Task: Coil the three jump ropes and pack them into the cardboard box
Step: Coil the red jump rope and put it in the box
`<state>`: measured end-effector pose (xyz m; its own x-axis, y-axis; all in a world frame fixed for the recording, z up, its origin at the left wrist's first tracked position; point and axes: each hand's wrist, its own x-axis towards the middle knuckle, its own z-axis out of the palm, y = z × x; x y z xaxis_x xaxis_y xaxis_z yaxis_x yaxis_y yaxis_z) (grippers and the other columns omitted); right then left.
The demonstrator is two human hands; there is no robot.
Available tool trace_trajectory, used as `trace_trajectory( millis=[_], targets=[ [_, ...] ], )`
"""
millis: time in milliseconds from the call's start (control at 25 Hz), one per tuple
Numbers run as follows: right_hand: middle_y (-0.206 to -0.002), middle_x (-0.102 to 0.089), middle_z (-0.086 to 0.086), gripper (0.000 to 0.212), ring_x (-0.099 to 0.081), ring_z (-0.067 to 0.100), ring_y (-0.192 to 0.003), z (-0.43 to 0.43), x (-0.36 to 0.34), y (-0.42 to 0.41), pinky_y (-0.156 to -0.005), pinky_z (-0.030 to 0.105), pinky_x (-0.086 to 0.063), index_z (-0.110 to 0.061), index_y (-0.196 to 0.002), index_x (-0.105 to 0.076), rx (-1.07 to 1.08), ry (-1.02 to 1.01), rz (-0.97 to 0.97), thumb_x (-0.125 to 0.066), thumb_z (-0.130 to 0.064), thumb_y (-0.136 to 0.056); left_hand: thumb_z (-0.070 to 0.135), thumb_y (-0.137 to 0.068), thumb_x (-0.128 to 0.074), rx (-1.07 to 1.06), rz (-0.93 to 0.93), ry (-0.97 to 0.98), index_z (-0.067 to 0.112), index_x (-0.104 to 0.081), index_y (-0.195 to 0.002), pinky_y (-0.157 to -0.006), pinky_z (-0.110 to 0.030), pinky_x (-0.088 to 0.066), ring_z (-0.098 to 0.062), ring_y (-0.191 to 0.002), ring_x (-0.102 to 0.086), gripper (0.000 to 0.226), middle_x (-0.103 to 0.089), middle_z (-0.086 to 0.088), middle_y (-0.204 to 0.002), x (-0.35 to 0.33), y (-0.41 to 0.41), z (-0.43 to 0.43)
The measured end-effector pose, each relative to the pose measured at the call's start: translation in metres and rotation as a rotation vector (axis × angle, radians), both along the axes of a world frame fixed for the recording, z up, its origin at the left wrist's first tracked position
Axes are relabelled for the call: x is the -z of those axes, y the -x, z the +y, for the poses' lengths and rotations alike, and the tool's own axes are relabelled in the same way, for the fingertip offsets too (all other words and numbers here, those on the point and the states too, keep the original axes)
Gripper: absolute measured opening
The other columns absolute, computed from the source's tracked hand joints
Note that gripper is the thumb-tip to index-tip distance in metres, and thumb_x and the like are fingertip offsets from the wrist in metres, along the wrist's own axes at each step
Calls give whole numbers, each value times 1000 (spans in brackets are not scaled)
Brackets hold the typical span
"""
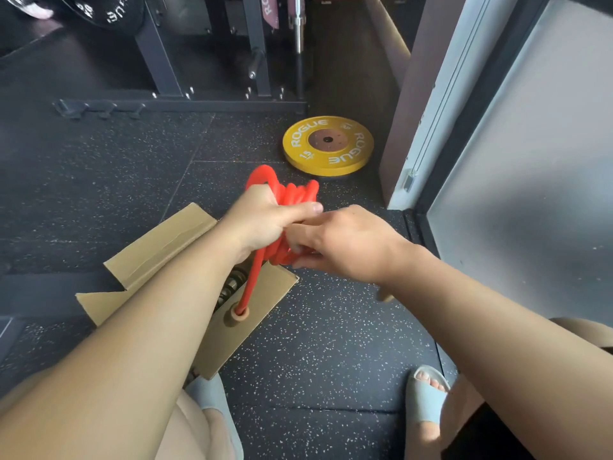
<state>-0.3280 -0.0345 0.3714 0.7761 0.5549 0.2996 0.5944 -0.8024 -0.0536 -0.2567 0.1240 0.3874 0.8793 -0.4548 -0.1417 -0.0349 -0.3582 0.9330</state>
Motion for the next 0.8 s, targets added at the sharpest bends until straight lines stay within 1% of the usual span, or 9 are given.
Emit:
trace_trajectory(
  millis=[80,200,240,320,440,520,640,760,800],
  targets=[
    [-94,-62,2,43,-60,27,-66,-8,0,3,-44,34,-49,-24,-99,-52,-29,-107,-96,-80,-50,-82,31,-76,-82,86,87,36,11,-75,-74,-66,-30,-51,-13,-63,-65,21,-68,0,-68,0,1,1],
    [-102,-52,1,72,-46,14,-71,-20,-18,5,-49,33,-49,-21,-99,-56,47,-278,-105,-83,-75,-59,24,-79,-80,281,251,100,8,-76,-89,-85,-48,-55,-36,-87,-70,19,-74,-21,-95,2,9,1],
    [-103,-48,-3,82,-45,10,-73,-23,-23,6,-53,34,-50,-20,-100,-60,74,-314,-69,-83,-80,-50,25,-79,-80,336,308,111,11,-76,-91,-89,-47,-56,-36,-92,-70,19,-74,-21,-99,4,12,1],
    [-105,-42,-11,92,-52,10,-80,-27,-25,7,-60,36,-53,-20,-106,-64,90,-347,10,-84,-83,-41,24,-78,-79,440,363,117,12,-75,-93,-86,-40,-57,-29,-91,-71,19,-74,-16,-96,8,17,-1],
    [-103,-46,-11,90,-60,16,-85,-28,-21,6,-63,40,-54,-20,-102,-68,60,-384,16,-83,-83,-39,13,-67,-87,548,439,159,5,-75,-87,-74,-33,-60,-23,-77,-72,25,-73,-17,-87,9,23,-2],
    [-100,-52,-7,88,-62,20,-84,-29,-22,5,-65,42,-53,-18,-95,-68,47,-454,-35,-76,-88,-42,24,-54,-93,557,548,253,8,-77,-82,-64,-30,-59,-22,-69,-73,36,-74,-16,-81,8,26,0],
    [-94,-61,-3,87,-63,20,-81,-33,-23,2,-67,44,-52,-17,-90,-68,86,-544,-70,-63,-94,-49,38,-49,-95,552,543,345,12,-77,-75,-58,-27,-57,-20,-60,-70,41,-72,-12,-72,7,24,1],
    [-87,-67,-2,79,-63,15,-76,-35,-11,-3,-68,47,-52,-19,-95,-67,96,-650,138,-69,-87,-55,39,-54,-94,520,517,397,10,-73,-75,-58,-28,-55,-21,-56,-65,41,-67,-9,-65,14,21,-1],
    [-92,-68,1,77,-64,14,-79,-37,-6,-5,-72,49,-54,-21,-101,-66,81,-705,249,-75,-82,-56,38,-56,-93,508,525,409,10,-72,-78,-58,-30,-55,-21,-55,-63,42,-65,-9,-63,16,21,0]
  ],
)
